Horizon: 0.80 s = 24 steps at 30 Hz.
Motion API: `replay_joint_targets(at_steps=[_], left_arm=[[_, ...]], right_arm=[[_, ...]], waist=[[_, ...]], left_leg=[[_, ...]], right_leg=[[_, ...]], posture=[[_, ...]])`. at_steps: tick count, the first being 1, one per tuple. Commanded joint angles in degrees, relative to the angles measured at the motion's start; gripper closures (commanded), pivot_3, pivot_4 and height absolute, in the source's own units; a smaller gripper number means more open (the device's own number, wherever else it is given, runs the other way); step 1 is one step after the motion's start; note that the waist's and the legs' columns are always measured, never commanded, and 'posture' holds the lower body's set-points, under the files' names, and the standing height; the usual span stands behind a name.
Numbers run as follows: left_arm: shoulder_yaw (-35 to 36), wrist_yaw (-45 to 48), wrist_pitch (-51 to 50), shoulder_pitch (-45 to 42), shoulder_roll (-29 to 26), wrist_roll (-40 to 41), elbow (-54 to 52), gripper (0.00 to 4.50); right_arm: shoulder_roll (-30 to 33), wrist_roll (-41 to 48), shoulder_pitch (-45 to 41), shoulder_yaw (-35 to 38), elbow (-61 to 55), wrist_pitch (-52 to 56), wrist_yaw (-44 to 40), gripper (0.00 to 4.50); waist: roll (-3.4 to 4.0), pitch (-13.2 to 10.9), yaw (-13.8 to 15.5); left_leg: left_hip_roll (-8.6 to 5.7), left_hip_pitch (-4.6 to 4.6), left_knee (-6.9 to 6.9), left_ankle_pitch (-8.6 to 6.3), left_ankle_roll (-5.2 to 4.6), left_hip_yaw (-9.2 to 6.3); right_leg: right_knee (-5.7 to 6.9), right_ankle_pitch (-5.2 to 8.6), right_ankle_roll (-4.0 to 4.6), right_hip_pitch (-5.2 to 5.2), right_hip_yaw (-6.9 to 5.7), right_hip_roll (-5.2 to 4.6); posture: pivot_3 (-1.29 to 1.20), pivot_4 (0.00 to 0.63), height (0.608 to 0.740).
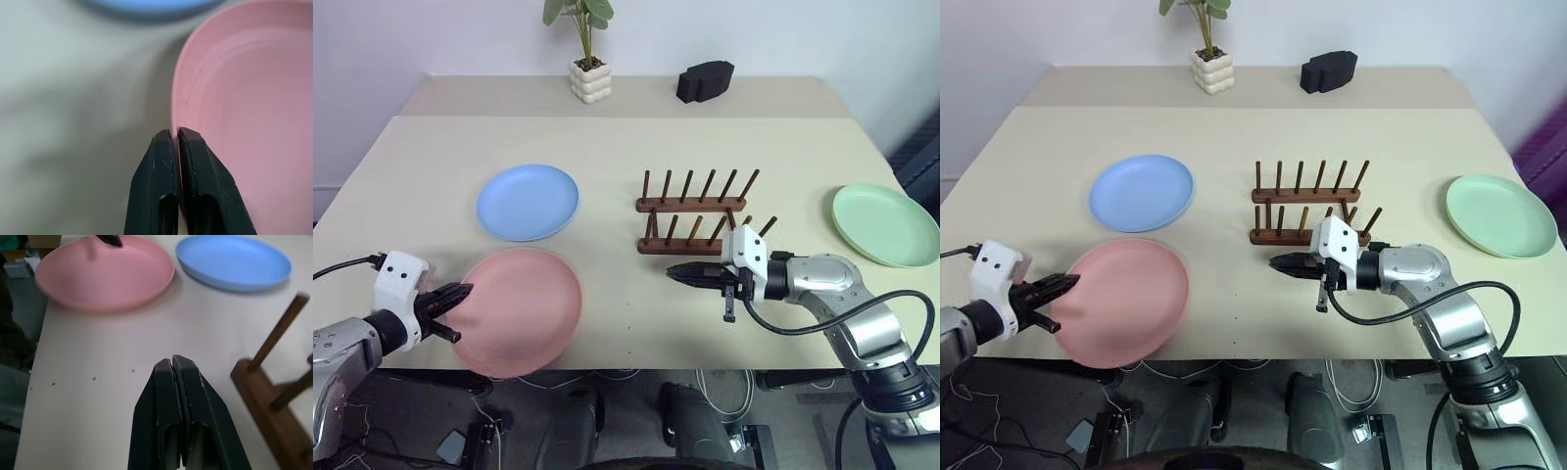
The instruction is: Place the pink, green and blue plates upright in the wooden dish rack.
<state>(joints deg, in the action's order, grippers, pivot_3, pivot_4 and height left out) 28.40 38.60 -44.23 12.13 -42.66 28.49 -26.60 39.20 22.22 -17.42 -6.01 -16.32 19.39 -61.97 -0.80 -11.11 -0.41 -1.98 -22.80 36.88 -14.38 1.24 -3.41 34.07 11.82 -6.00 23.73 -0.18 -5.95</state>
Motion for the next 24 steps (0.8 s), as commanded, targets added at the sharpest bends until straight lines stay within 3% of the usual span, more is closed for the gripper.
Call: replay_joint_targets(at_steps=[1, 3, 8, 12, 20, 24], left_arm=[[3.5, -0.5, 2.1, -2.8, 2.1, 4.2, -2.8, 4.45], [5.1, -3.1, 2.9, -7.2, 3.4, 5.6, -2.0, 4.45], [5.1, -9.2, 4.2, -19.5, 3.0, 4.8, 0.4, 4.50], [2.8, -14.8, 6.3, -30.6, 2.6, 1.9, 3.7, 4.50], [-6.4, -20.8, 5.6, -44.4, 4.6, -1.4, 5.0, 4.50], [-11.2, -22.9, 2.7, -48.6, 7.4, -1.2, 3.3, 4.50]], right_arm=[[0.7, 2.5, -3.1, 1.8, -1.6, 1.9, -0.6, 4.50], [0.6, 3.6, -5.3, 2.5, -1.8, 3.1, -0.3, 4.50], [-0.4, 4.5, -11.5, 2.6, -2.8, 4.1, 1.1, 2.35], [-2.8, -2.4, -16.1, -1.0, -2.4, -2.8, 3.5, 0.13], [-9.8, -24.2, -25.0, -12.3, 7.8, -22.3, 12.1, 0.13], [-13.2, -31.9, -27.9, -14.1, 13.6, -30.0, 18.5, 0.13]], waist=[[0.00, 0.0, 0.0], [-0.01, 0.0, 0.1], [-0.03, 0.0, 0.3], [-0.07, 0.0, 0.0], [-0.12, -0.1, -0.4], [-0.13, -0.1, -0.3]], left_leg=[[0.00, -0.11, 0.01, 0.01, -0.01, -0.01], [-0.02, -0.50, 0.14, 0.12, -0.18, -0.02], [-0.05, -0.64, 0.27, 0.17, -0.14, -0.01], [-0.13, -0.63, 0.27, 0.18, -0.14, 0.01], [-0.19, -0.62, 0.26, 0.25, -0.04, 0.09], [-0.20, -0.62, 0.25, 0.28, 0.03, 0.09]], right_leg=[[0.01, 0.00, 0.00, 0.11, -0.01, 0.04], [0.18, -0.04, 0.01, 0.55, -0.03, 0.12], [0.32, -0.11, 0.04, 0.72, -0.03, 0.26], [0.31, -0.20, -0.12, 0.71, -0.03, 0.35], [0.40, -0.26, -0.23, 0.74, -0.03, 0.39], [0.48, -0.28, -0.25, 0.75, -0.04, 0.41]], posture=[[0.00, 0.150, 0.736], [0.00, 0.150, 0.736], [0.00, 0.150, 0.736], [0.00, 0.150, 0.736], [0.00, 0.150, 0.736], [0.00, 0.150, 0.736]])
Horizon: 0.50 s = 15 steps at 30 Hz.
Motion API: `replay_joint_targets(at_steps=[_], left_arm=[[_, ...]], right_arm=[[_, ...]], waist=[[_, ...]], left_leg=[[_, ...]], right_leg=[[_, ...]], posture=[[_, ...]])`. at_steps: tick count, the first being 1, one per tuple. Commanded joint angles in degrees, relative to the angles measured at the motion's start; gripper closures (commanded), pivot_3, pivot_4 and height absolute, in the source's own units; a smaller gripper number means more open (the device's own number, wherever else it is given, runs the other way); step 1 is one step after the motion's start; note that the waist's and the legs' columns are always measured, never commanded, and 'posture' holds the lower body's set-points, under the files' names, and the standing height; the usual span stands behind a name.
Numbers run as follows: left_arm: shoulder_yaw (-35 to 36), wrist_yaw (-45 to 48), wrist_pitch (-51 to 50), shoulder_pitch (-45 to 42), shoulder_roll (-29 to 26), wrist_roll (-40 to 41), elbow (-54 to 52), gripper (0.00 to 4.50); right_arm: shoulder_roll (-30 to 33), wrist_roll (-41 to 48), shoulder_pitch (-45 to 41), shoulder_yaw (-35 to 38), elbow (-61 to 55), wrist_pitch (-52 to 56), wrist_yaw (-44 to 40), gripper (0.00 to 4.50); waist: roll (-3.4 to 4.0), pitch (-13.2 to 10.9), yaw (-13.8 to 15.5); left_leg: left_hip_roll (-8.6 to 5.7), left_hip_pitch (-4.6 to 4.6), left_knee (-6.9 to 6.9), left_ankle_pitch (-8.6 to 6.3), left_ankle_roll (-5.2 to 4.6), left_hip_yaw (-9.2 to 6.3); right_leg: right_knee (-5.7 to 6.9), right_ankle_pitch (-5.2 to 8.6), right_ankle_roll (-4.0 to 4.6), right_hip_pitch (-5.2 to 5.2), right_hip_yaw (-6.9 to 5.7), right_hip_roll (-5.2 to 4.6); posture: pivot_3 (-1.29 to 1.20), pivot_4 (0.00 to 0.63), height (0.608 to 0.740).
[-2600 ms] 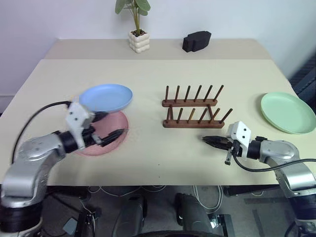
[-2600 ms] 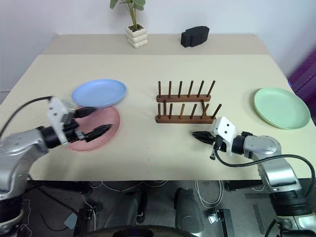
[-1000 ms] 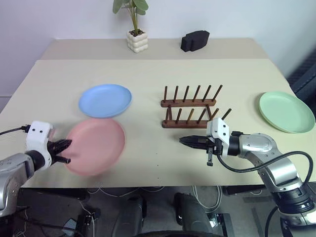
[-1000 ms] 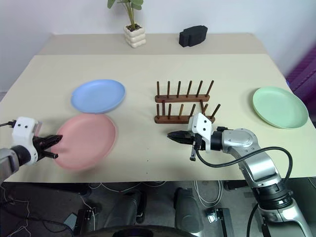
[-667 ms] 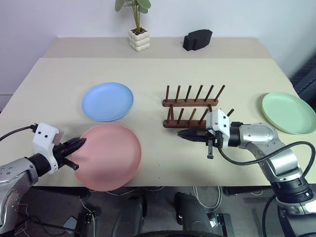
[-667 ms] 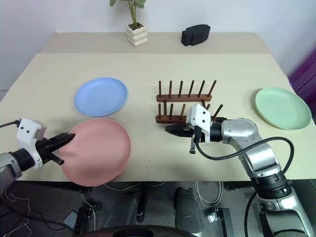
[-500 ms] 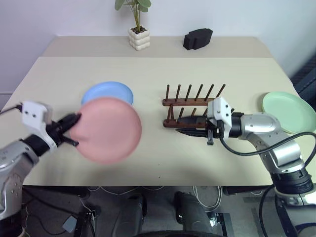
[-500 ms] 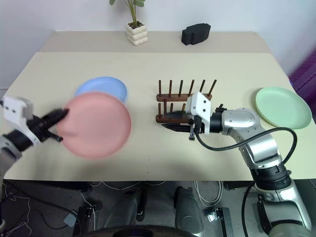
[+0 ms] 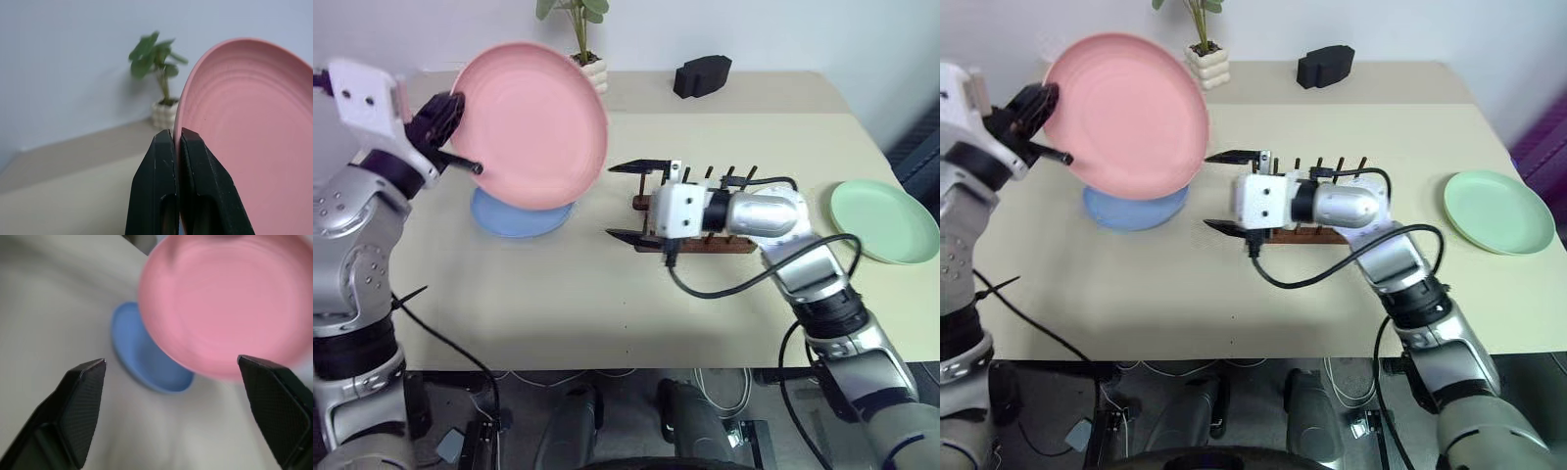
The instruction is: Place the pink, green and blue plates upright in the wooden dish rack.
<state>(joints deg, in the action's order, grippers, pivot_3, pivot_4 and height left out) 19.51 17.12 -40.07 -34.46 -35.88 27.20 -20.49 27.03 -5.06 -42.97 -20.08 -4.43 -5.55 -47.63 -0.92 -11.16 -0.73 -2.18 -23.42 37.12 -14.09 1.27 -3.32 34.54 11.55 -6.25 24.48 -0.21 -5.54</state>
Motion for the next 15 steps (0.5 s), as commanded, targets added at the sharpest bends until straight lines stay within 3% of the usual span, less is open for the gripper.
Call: replay_joint_targets(at_steps=[1, 12, 15], left_arm=[[-3.6, -1.9, -2.1, -2.6, 1.1, -0.3, -3.4, 4.50], [-5.3, -5.6, -7.9, -5.9, 7.0, 2.6, -7.1, 4.50], [-4.0, -5.7, -8.5, -5.6, 7.0, 3.7, -7.2, 4.50]], right_arm=[[-1.4, -6.0, -2.6, -0.3, 2.5, -6.5, 5.0, 0.13], [-3.3, -17.5, -3.8, -2.7, 9.3, -15.0, 12.9, 0.13], [-3.7, -18.6, -3.3, -3.2, 9.9, -15.9, 13.5, 0.91]], waist=[[0.00, 0.0, 0.0], [-0.06, 0.0, -0.3], [-0.06, 0.0, -0.3]], left_leg=[[-0.01, 0.00, 0.00, 0.00, 0.00, 0.00], [0.00, 0.08, -0.01, 0.10, 0.16, -0.03], [0.01, 0.08, -0.01, 0.12, 0.19, -0.04]], right_leg=[[0.02, 0.00, -0.01, 0.00, 0.00, 0.00], [0.58, 0.00, 0.00, 0.18, 0.01, 0.05], [0.60, 0.00, 0.00, 0.18, 0.02, 0.06]], posture=[[0.00, 0.150, 0.736], [0.00, 0.150, 0.736], [0.00, 0.150, 0.736]])
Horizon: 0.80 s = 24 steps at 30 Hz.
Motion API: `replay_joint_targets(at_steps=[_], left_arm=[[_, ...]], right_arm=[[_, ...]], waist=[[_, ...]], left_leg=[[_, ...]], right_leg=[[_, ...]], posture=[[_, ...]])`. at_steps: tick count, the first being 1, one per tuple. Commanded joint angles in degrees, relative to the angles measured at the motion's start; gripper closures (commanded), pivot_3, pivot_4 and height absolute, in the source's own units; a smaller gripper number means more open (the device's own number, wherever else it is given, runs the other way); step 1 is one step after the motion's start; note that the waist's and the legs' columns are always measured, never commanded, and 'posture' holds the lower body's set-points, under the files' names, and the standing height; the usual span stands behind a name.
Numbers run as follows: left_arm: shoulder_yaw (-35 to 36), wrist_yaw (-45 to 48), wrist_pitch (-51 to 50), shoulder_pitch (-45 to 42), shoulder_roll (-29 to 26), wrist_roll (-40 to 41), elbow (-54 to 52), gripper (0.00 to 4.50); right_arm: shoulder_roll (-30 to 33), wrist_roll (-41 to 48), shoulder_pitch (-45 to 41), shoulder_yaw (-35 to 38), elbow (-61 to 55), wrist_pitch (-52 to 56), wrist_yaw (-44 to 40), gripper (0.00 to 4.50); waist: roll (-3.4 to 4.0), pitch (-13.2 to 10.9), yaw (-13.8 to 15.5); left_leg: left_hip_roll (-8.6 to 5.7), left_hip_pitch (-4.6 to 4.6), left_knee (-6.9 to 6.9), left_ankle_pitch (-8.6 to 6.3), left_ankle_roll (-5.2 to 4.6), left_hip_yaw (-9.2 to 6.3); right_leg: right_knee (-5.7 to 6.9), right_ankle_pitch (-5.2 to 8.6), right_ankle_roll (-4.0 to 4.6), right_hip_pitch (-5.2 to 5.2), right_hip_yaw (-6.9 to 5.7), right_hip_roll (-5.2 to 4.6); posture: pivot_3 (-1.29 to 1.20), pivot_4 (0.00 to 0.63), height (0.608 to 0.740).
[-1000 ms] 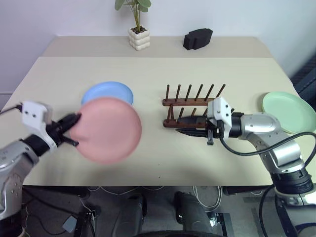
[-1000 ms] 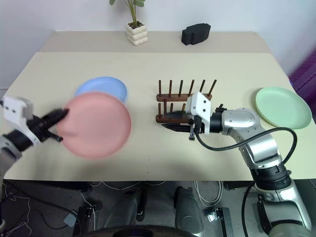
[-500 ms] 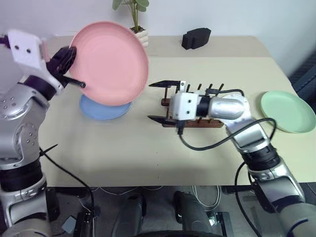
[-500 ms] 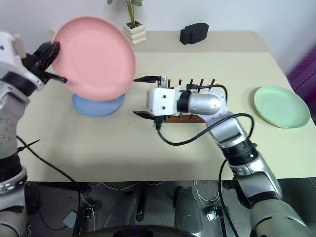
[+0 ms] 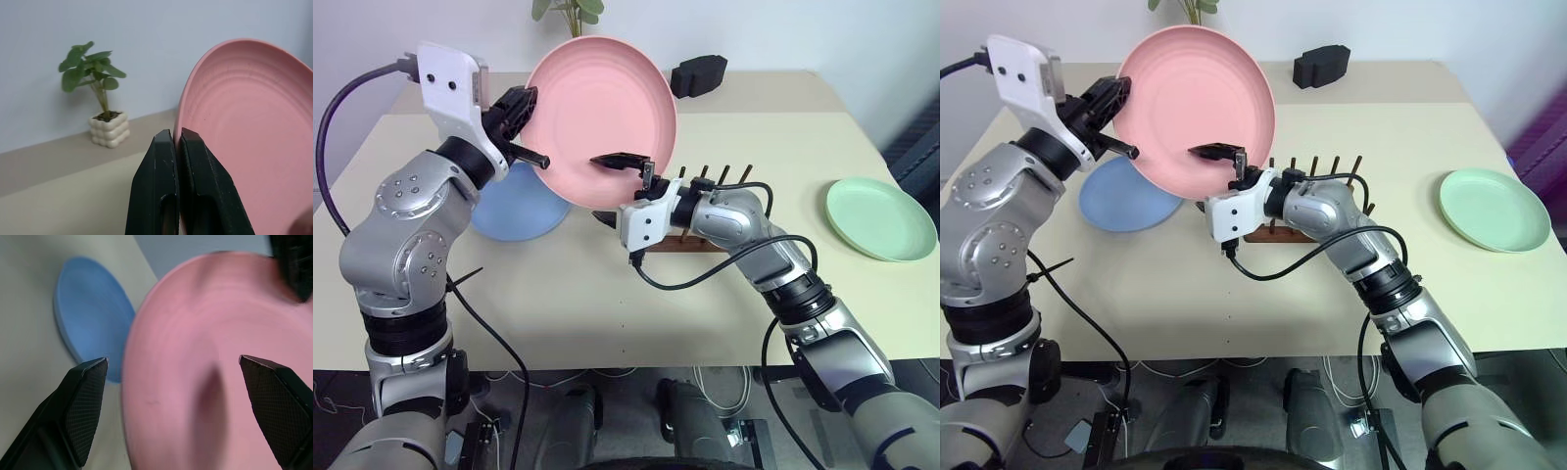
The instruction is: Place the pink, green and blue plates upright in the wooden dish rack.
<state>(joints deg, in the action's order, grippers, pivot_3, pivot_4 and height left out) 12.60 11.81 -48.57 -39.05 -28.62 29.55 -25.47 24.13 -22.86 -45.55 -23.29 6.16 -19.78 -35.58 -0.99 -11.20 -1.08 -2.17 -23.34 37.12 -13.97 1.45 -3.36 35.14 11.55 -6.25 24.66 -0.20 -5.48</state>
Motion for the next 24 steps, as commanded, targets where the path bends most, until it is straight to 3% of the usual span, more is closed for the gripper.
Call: replay_joint_targets(at_steps=[1, 7, 13, 16, 22, 23, 24], left_arm=[[3.3, -0.4, 0.1, -0.9, -0.1, 1.7, -2.1, 4.50], [3.0, -0.5, -0.1, -0.1, -0.1, 1.7, -1.7, 4.50], [4.3, -0.2, 0.5, 0.9, 1.5, 3.4, -1.1, 4.50], [6.9, 0.9, 2.2, 1.8, 3.6, 6.3, -1.6, 3.55], [13.9, -0.6, 7.7, 0.7, 6.6, 11.9, -0.3, 0.43], [14.9, -1.2, 9.1, 0.8, 5.8, 10.7, 0.6, 0.03], [16.0, -2.0, 10.4, 0.8, 4.9, 9.6, 2.0, 0.03]], right_arm=[[-0.8, -1.2, -0.6, -0.1, -0.4, -1.9, 1.6, 1.36], [-1.0, -2.3, -0.7, 0.4, 0.2, -2.5, 2.9, 4.45], [-0.8, -3.1, -0.5, 0.8, 0.1, -2.7, 3.8, 4.45], [-0.5, -3.6, -0.2, 1.1, -0.4, -2.7, 4.5, 4.50], [0.8, -6.1, -0.8, 2.2, -0.4, -3.9, 8.2, 4.50], [1.5, -6.6, -1.1, 2.6, -0.3, -4.5, 9.0, 4.50], [2.2, -6.5, -1.4, 3.3, -0.2, -5.1, 9.6, 4.50]], waist=[[0.00, 0.0, 0.0], [0.00, 0.0, 0.1], [-0.02, 0.0, 0.1], [-0.02, 0.0, 0.1], [-0.04, 0.0, 0.2], [-0.04, 0.0, 0.1], [-0.04, 0.0, 0.1]], left_leg=[[0.00, 0.00, 0.00, 0.00, 0.00, 0.00], [-0.01, -0.01, 0.02, 0.01, 0.01, -0.02], [-0.01, 0.00, 0.02, 0.01, 0.02, -0.02], [-0.01, 0.00, 0.02, 0.02, 0.03, -0.03], [-0.01, 0.00, 0.02, 0.04, 0.06, -0.04], [-0.01, 0.00, 0.02, 0.04, 0.07, -0.04], [-0.01, 0.00, 0.01, 0.04, 0.07, -0.03]], right_leg=[[0.00, 0.00, 0.00, 0.00, 0.00, 0.00], [-0.01, 0.00, 0.00, -0.02, 0.00, 0.00], [0.00, 0.00, 0.00, -0.02, 0.01, 0.00], [0.00, 0.00, 0.00, -0.02, 0.01, 0.00], [0.00, 0.00, 0.01, -0.02, 0.00, -0.01], [0.00, 0.00, 0.01, -0.02, 0.00, 0.00], [0.00, 0.00, 0.01, -0.02, 0.00, 0.00]], posture=[[0.00, 0.150, 0.736], [0.00, 0.150, 0.736], [0.00, 0.150, 0.736], [0.00, 0.150, 0.736], [0.00, 0.150, 0.736], [0.00, 0.150, 0.736], [0.00, 0.150, 0.736]])
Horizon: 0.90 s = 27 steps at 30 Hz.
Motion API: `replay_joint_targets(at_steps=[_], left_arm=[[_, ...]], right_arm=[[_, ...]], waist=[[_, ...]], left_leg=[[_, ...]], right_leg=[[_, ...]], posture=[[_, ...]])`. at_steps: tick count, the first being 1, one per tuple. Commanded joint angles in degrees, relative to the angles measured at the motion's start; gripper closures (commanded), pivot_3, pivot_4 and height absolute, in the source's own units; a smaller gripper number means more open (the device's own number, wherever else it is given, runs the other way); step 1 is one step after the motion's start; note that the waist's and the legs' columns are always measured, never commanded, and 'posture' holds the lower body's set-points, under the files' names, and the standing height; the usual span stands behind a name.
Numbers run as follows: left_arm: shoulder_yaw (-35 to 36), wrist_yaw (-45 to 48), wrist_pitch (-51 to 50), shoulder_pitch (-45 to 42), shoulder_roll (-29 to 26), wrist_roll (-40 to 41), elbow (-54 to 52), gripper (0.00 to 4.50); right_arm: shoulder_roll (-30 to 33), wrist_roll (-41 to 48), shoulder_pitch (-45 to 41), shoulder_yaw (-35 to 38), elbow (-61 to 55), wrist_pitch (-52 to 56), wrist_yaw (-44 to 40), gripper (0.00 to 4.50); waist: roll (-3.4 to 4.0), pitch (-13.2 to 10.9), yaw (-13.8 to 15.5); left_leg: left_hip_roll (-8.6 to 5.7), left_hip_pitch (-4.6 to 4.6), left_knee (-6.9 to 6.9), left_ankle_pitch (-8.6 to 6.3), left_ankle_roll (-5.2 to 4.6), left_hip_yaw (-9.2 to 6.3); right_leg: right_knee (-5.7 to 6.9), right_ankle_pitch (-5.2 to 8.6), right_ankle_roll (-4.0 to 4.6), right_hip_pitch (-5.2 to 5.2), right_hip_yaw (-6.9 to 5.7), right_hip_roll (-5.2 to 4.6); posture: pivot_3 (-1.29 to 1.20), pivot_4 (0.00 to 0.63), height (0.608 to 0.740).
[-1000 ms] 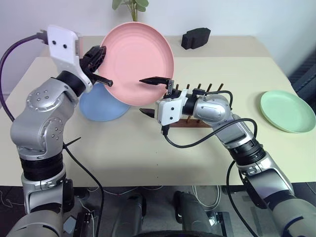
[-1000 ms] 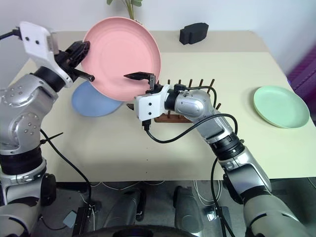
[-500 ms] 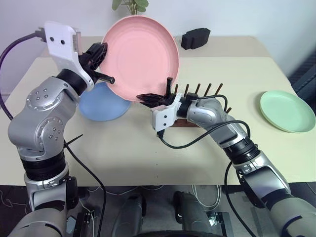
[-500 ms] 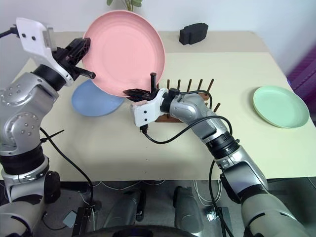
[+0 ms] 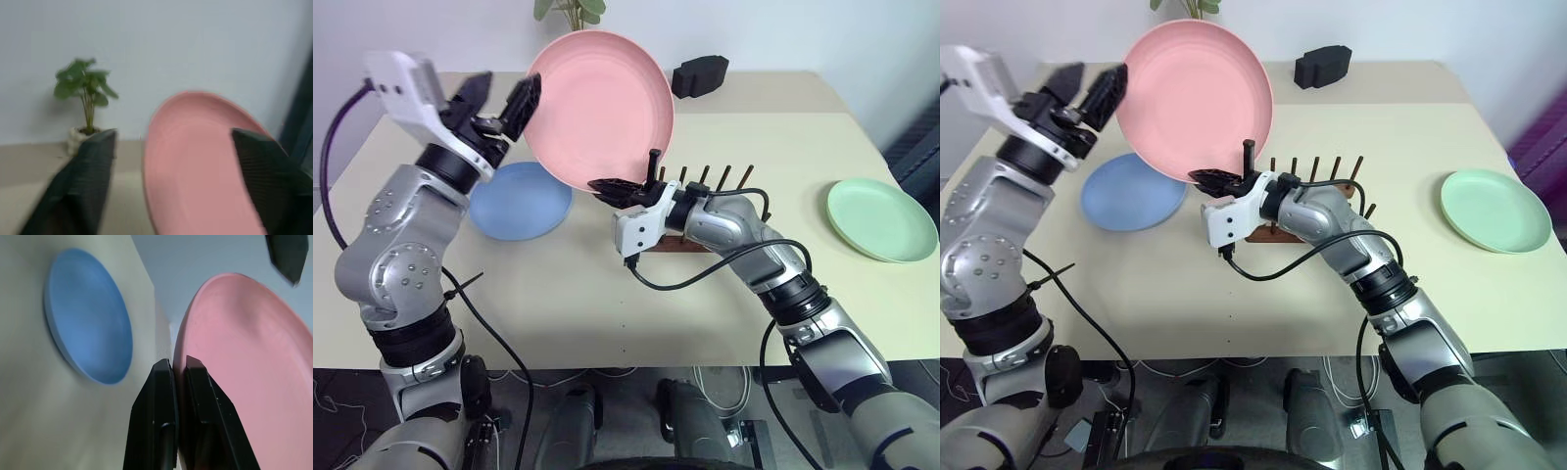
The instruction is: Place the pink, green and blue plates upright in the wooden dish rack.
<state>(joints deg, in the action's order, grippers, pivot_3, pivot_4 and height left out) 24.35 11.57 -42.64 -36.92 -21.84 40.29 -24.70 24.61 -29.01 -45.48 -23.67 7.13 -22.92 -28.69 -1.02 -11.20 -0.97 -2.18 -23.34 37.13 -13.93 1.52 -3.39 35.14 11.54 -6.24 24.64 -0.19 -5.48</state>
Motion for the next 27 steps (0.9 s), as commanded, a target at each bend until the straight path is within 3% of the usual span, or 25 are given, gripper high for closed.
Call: replay_joint_targets(at_steps=[1, 5, 8, 13, 16, 22, 27], left_arm=[[4.9, -2.4, 5.4, -1.4, -2.5, -1.9, 2.2, 0.03], [7.8, 0.3, 8.7, 0.6, -5.9, -1.4, 6.3, 0.03], [2.0, 5.2, 9.5, 7.2, -8.1, -4.6, 6.0, 0.03], [-4.7, 13.5, 10.5, 15.6, -6.9, -1.2, 0.0, 0.03], [-11.0, 18.8, 11.8, 20.7, -8.3, -3.2, -3.9, 0.03], [-21.0, 25.7, 11.5, 25.4, -10.2, -4.9, -6.8, 0.03], [-26.0, 27.0, 12.5, 24.7, -8.7, -6.6, -6.0, 0.03]], right_arm=[[2.3, -0.2, -1.8, 4.1, -1.1, -2.4, 3.2, 4.50], [5.2, 8.0, -0.7, 10.2, -1.4, -1.0, 1.4, 4.50], [6.5, 19.0, 1.3, 15.4, -3.5, 3.6, -3.5, 4.50], [7.3, 38.0, 4.2, 23.5, -10.3, 16.9, -11.0, 4.50], [9.0, 49.7, 6.9, 28.6, -14.7, 25.8, -15.0, 4.50], [11.1, 71.2, 13.1, 38.8, -21.2, 45.6, -15.2, 4.50], [9.1, 83.6, 15.6, 44.4, -24.0, 54.9, -7.9, 4.50]], waist=[[0.00, 0.0, 0.1], [-0.01, 0.0, 0.1], [-0.01, 0.0, 0.2], [-0.04, 0.0, 0.3], [-0.03, 0.0, 0.2], [0.00, 0.0, 0.3], [0.00, 0.0, 0.3]], left_leg=[[0.00, 0.01, -0.01, 0.00, 0.00, 0.00], [-0.01, 0.01, 0.00, 0.01, 0.01, 0.01], [-0.01, 0.01, -0.01, 0.00, -0.01, 0.03], [0.03, 0.02, 0.05, -0.03, -0.08, 0.01], [0.08, 0.04, 0.01, -0.04, -0.09, 0.01], [0.14, 0.08, 0.02, -0.06, -0.15, 0.03], [0.13, 0.07, 0.05, -0.06, -0.16, 0.05]], right_leg=[[0.00, 0.00, 0.00, 0.00, 0.00, 0.00], [-0.01, 0.00, 0.00, -0.02, 0.00, 0.01], [-0.04, 0.00, 0.00, -0.06, 0.00, 0.00], [-0.09, 0.00, 0.02, -0.17, 0.00, -0.03], [-0.06, 0.01, 0.05, -0.14, 0.00, -0.02], [-0.05, 0.14, 0.27, -0.15, 0.03, -0.02], [-0.06, 0.15, 0.27, -0.16, 0.05, -0.03]], posture=[[0.00, 0.150, 0.736], [0.00, 0.150, 0.736], [0.00, 0.150, 0.736], [0.00, 0.150, 0.736], [0.00, 0.150, 0.736], [0.00, 0.150, 0.736], [0.00, 0.150, 0.736]])
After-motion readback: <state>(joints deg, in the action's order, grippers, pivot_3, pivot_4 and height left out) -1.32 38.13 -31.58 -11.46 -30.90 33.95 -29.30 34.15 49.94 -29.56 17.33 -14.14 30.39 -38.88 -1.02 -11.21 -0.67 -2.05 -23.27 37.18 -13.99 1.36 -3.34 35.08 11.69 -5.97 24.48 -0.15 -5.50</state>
